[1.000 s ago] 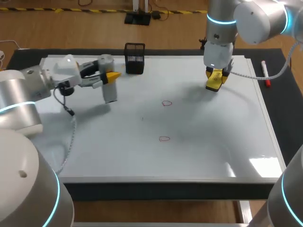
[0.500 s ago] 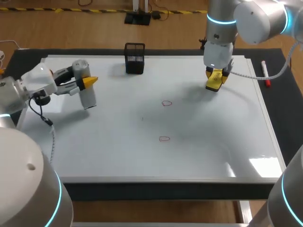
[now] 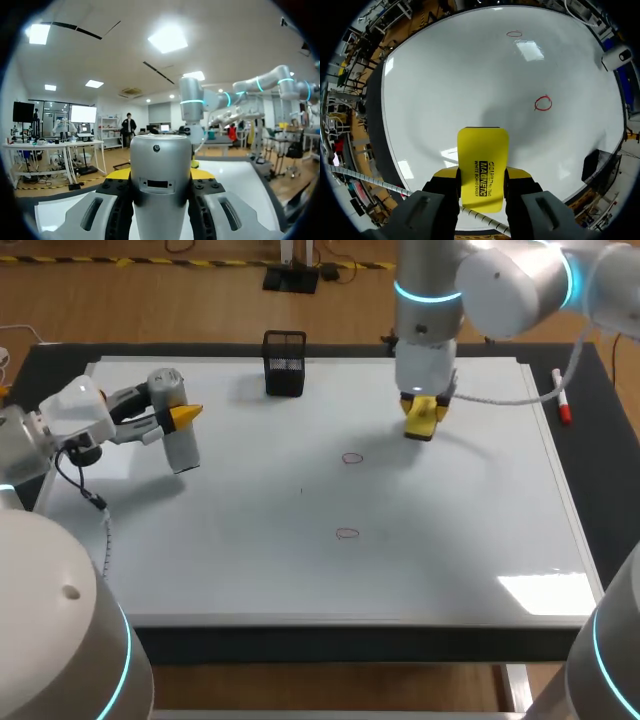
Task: Pick up the inspection probe, press it on each red-marked spot on the whiteboard one by one, put down the probe, pick up the eraser, and wipe off all the red marks.
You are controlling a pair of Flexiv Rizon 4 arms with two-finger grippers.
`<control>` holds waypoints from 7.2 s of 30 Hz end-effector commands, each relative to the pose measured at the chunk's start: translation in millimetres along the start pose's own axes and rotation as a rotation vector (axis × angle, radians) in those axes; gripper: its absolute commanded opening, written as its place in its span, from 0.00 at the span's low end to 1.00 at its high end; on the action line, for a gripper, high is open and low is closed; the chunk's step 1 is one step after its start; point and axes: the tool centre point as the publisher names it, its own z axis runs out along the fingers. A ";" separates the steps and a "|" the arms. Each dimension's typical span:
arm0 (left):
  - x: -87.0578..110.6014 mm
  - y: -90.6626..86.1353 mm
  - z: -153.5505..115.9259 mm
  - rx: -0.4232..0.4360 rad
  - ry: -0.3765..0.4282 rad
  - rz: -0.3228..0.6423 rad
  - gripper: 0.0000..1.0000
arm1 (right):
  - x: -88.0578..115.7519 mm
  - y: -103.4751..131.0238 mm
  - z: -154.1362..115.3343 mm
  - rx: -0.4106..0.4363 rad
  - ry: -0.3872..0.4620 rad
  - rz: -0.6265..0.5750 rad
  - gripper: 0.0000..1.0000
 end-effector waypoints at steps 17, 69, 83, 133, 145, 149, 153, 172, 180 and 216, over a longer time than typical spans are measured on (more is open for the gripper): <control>0.7 -1.1 -0.1 0.000 -0.002 0.001 0.00 | -88.5 91.0 0.4 0.027 -0.051 -0.243 0.00; 0.7 -1.1 -0.1 0.000 -0.002 0.001 0.00 | -91.3 81.3 43.7 0.010 -0.027 -0.273 0.00; 0.7 -1.1 -0.1 0.000 -0.002 0.001 0.00 | -56.9 60.9 46.9 0.010 0.005 -0.208 0.00; 0.7 -1.1 -0.1 0.000 -0.002 0.001 0.00 | 49.5 -46.7 17.9 -0.040 0.031 0.118 0.00; 0.7 -1.1 -0.1 0.000 -0.002 0.001 0.00 | 49.5 -46.7 17.9 -0.040 0.031 0.118 0.00; 0.7 -1.1 -0.1 0.000 -0.002 0.001 0.00 | 49.5 -46.7 17.9 -0.040 0.031 0.118 0.00; 0.7 -1.1 -0.1 0.000 -0.002 0.001 0.00 | 49.5 -46.7 17.9 -0.040 0.031 0.118 0.00; 37.6 -2.5 9.3 -0.003 0.033 0.016 0.00 | 49.5 -46.7 17.9 -0.040 0.031 0.118 0.00; 92.5 -1.4 28.0 0.002 0.102 0.021 0.00 | 49.5 -46.7 17.9 -0.040 0.031 0.118 0.00; 216.1 19.3 124.7 0.062 0.389 -0.042 0.00 | 49.5 -46.7 17.9 -0.040 0.031 0.118 0.00</control>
